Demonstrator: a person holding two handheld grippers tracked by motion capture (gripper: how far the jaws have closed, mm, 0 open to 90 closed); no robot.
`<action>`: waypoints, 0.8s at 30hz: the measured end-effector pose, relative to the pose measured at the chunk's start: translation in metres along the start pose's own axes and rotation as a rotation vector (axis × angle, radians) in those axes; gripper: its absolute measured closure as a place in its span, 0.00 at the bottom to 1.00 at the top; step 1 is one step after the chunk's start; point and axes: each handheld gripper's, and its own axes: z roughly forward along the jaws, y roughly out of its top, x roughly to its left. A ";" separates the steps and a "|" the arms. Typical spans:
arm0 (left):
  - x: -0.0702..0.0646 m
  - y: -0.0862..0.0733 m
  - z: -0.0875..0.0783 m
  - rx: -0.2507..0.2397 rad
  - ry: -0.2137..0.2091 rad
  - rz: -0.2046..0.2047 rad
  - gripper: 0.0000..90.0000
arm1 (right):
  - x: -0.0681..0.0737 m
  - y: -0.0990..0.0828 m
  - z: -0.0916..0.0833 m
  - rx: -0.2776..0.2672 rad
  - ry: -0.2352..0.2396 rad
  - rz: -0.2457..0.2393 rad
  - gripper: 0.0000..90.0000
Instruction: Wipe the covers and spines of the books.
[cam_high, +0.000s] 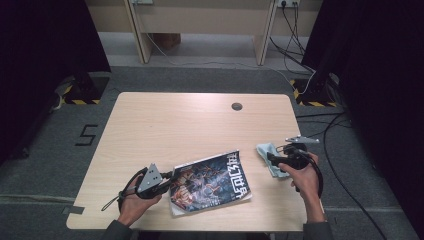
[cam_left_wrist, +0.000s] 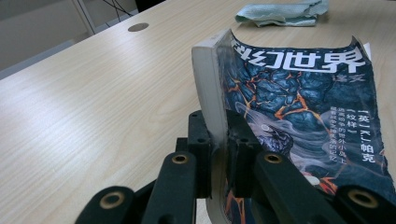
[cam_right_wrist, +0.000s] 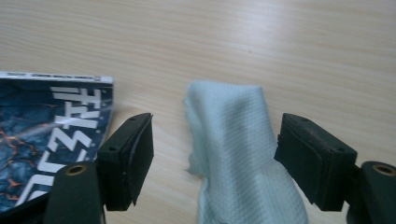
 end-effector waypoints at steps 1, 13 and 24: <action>0.000 0.001 0.000 0.000 -0.001 0.006 0.91 | -0.003 -0.001 0.001 0.007 -0.011 0.003 0.33; 0.001 0.000 0.000 0.001 -0.004 0.003 0.91 | -0.010 -0.013 0.018 0.088 -0.047 -0.031 0.41; 0.000 0.000 0.000 -0.001 -0.002 0.007 0.91 | -0.008 -0.020 0.041 0.165 -0.083 -0.085 0.41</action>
